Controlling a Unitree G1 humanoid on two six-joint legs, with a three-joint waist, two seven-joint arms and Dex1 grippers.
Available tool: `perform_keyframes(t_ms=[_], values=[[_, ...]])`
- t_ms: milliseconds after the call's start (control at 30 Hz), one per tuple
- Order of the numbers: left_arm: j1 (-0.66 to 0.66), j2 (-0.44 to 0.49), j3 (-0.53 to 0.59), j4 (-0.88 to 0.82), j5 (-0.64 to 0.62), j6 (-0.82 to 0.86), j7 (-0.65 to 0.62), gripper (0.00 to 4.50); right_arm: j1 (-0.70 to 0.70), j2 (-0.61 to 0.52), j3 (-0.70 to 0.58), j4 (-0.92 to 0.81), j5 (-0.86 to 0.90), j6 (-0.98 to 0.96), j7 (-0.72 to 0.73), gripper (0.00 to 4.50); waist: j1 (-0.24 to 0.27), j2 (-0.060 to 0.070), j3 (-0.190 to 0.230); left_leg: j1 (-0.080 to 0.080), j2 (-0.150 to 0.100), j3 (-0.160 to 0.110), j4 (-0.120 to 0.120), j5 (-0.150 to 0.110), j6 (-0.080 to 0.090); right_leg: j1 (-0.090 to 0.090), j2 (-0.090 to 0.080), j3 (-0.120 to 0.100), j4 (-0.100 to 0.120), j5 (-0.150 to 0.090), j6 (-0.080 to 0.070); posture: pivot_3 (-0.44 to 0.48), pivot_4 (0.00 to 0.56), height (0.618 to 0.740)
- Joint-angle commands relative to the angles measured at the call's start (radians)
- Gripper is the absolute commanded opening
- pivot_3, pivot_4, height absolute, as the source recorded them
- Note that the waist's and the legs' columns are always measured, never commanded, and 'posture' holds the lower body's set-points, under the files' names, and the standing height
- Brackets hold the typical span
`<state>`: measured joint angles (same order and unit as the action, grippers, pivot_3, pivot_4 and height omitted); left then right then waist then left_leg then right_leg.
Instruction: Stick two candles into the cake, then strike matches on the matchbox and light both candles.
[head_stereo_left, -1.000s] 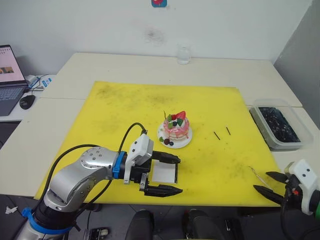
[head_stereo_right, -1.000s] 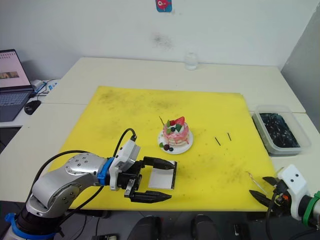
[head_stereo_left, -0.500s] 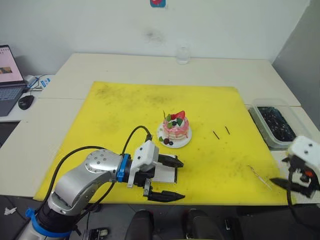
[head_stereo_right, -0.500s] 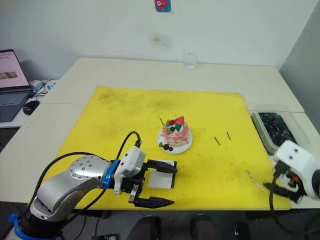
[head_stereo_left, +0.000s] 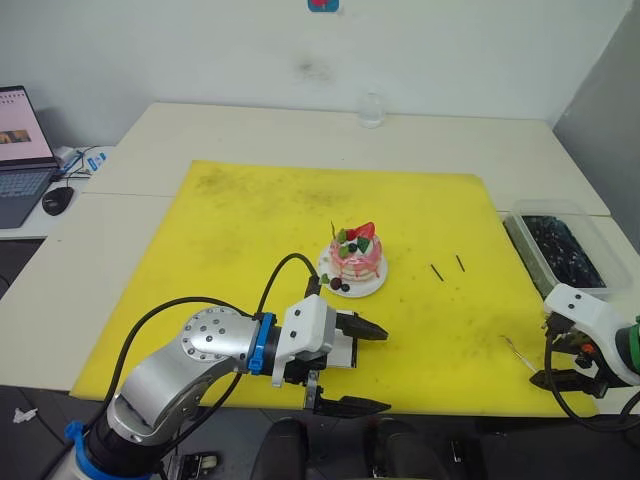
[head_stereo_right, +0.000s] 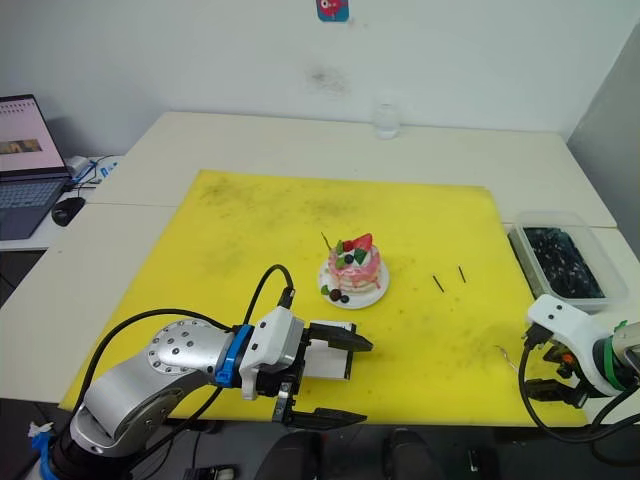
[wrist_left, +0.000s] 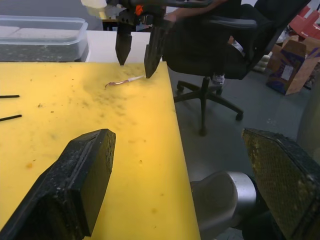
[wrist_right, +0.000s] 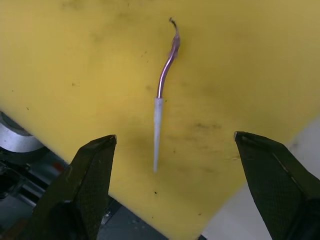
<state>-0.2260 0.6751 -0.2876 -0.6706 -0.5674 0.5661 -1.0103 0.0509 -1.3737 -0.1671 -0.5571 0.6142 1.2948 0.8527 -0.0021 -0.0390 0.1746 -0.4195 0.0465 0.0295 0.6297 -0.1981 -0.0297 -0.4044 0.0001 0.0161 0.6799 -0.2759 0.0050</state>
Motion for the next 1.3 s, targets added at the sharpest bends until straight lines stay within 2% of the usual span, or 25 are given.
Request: perform_keyframes(t_ms=[33, 567, 667, 933, 1000, 1300], values=[[-0.007, -0.011, -0.013, -0.039, 0.002, -0.001, 0.017, 4.50, -0.039, 0.006, 0.016, -0.007, 0.003, 0.006, -0.009, 3.92, -0.001, 0.000, 0.000, 0.000, 0.000, 0.000, 0.000, 0.000, 0.000, 0.000, 0.000, 0.000, 0.000, 0.000, 0.000, 0.000, 0.150, 0.740], [-0.019, -0.027, -0.025, -0.030, -0.003, -0.004, 0.047, 4.50, -0.139, 0.069, 0.137, -0.007, -0.011, 0.029, -0.065, 3.92, -0.001, 0.000, 0.000, 0.000, 0.000, 0.001, 0.000, 0.000, 0.000, 0.000, 0.000, 0.000, 0.000, 0.000, 0.001, 0.000, 0.150, 0.740], [-0.021, -0.028, -0.025, -0.025, -0.002, -0.004, 0.047, 4.50, -0.152, 0.084, 0.156, -0.021, -0.007, 0.050, -0.077, 3.38, -0.002, 0.000, 0.000, 0.001, 0.000, 0.001, 0.000, 0.000, 0.000, 0.000, 0.001, 0.001, 0.000, 0.000, 0.001, 0.000, 0.150, 0.740], [-0.021, -0.031, -0.025, -0.018, -0.003, -0.002, 0.046, 4.50, -0.155, 0.087, 0.188, -0.046, -0.002, 0.078, -0.089, 0.57, -0.002, 0.000, 0.000, 0.001, 0.000, 0.000, 0.000, 0.000, 0.000, 0.000, 0.001, 0.000, 0.000, 0.000, 0.000, 0.000, 0.150, 0.740], [-0.021, -0.031, -0.028, -0.016, -0.002, -0.002, 0.046, 4.50, -0.156, 0.088, 0.188, -0.048, -0.003, 0.081, -0.091, 0.04, -0.002, 0.000, 0.000, 0.001, 0.000, 0.000, 0.000, 0.000, 0.000, 0.000, 0.001, 0.000, 0.000, 0.000, 0.000, 0.000, 0.150, 0.740], [-0.034, -0.023, 0.002, -0.006, -0.029, 0.027, 0.045, 4.50, -0.221, 0.072, 0.102, -0.038, 0.053, 0.131, -0.044, 0.04, -0.002, 0.000, 0.000, 0.001, 0.000, 0.000, 0.000, 0.000, 0.000, 0.000, 0.001, 0.000, 0.000, 0.000, 0.001, 0.000, 0.150, 0.740]])
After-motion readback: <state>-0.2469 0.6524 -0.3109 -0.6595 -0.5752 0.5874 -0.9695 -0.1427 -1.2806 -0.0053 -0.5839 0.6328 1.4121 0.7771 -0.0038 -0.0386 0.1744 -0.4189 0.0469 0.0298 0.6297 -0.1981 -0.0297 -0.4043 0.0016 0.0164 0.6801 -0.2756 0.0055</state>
